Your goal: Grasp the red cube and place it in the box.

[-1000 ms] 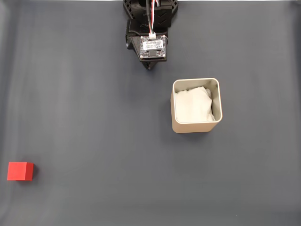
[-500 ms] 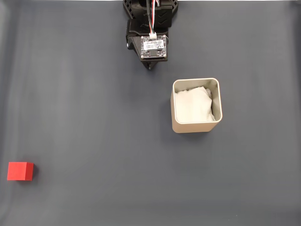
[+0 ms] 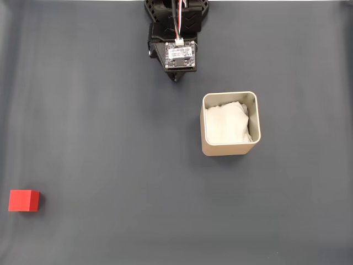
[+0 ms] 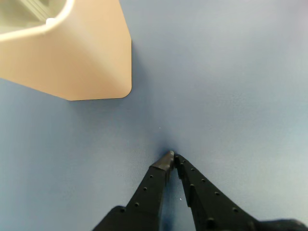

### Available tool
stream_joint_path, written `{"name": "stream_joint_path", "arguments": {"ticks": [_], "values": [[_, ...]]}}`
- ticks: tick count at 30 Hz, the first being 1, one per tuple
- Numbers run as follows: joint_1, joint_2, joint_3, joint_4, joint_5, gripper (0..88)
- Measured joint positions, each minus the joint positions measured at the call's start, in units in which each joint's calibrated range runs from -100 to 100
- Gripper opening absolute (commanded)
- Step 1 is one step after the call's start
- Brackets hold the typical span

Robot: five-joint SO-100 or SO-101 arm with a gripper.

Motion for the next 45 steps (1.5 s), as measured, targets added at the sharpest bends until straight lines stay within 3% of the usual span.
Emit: {"name": "stream_joint_path", "arguments": {"ticks": [12,20,32,45], "values": [[0.15,1.69,-2.64,-15.52,-0.88,0.2],[0.15,13.64,-14.85,-22.34,-0.73,0.2],[3.68,37.45,-43.53,-20.71,-0.49,0.2],[17.36,62.77,-68.40,-17.30,1.76,0.2]]}}
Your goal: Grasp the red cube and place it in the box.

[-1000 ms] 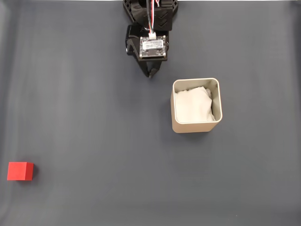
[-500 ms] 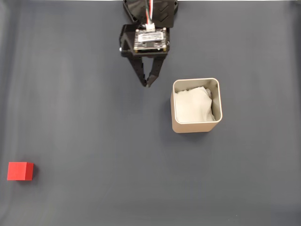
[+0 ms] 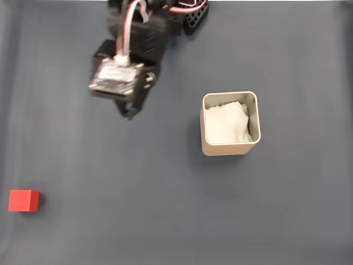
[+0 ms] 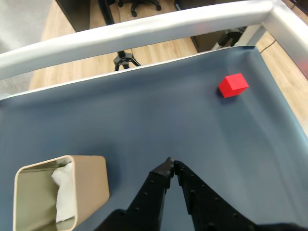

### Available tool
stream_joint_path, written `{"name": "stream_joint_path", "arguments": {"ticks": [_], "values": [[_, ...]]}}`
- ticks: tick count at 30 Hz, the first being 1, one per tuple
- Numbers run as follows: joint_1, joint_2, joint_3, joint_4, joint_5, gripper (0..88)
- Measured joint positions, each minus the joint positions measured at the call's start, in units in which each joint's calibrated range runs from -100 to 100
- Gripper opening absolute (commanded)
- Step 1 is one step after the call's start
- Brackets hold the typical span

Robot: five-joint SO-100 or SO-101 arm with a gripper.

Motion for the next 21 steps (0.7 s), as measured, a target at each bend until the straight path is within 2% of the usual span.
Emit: {"name": "stream_joint_path", "arguments": {"ticks": [10,21], "values": [[9.02,19.17,-17.85,-0.08,0.63,0.2],[14.36,37.09,-35.88,0.32,1.03,0.2]]}}
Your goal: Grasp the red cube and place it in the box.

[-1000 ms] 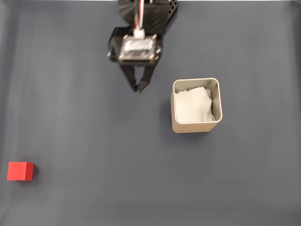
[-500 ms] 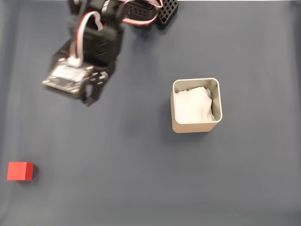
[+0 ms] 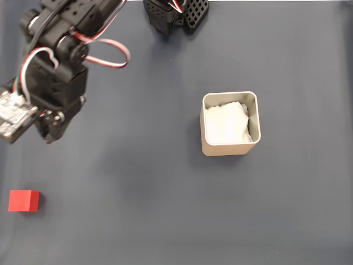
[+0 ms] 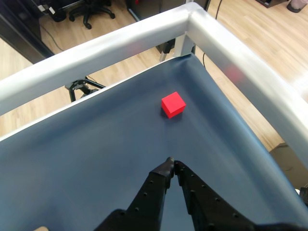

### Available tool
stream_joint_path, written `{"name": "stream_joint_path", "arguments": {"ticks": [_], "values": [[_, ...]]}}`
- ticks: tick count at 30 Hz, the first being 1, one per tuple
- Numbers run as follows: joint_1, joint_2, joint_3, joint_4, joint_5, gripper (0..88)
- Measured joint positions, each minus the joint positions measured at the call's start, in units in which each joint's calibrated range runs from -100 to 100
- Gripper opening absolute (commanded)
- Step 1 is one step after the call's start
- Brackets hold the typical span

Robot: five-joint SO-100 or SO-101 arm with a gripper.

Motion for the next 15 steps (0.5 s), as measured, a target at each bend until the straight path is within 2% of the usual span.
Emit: {"name": "stream_joint_path", "arguments": {"ticks": [15], "values": [[2.71,23.72,-26.87,4.63,0.00,2.2]]}}
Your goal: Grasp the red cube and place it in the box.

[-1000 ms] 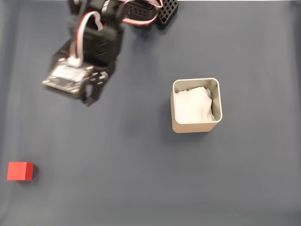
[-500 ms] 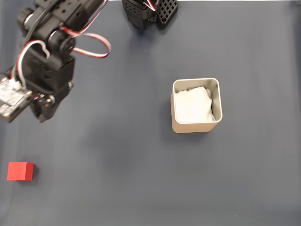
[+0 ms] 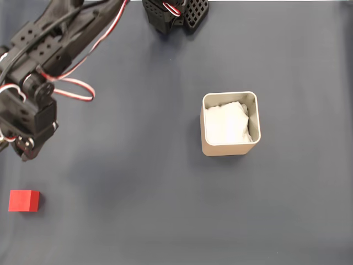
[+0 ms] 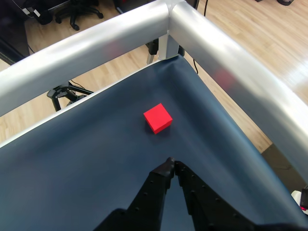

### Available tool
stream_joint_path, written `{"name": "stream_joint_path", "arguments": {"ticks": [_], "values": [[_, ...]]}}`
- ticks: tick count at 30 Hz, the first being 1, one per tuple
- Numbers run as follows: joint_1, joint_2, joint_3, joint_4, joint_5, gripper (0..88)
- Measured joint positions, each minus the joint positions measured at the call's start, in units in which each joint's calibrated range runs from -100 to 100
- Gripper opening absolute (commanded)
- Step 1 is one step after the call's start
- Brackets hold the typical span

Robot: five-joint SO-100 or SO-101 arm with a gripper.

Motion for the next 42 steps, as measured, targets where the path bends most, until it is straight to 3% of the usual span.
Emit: {"name": "stream_joint_path", "arguments": {"ticks": [14,30,42], "values": [[0.75,17.83,-24.04,4.39,2.34,12.6],[2.03,29.16,-37.52,4.39,5.03,28.1],[2.41,35.93,-44.17,1.95,5.27,32.3]]}}
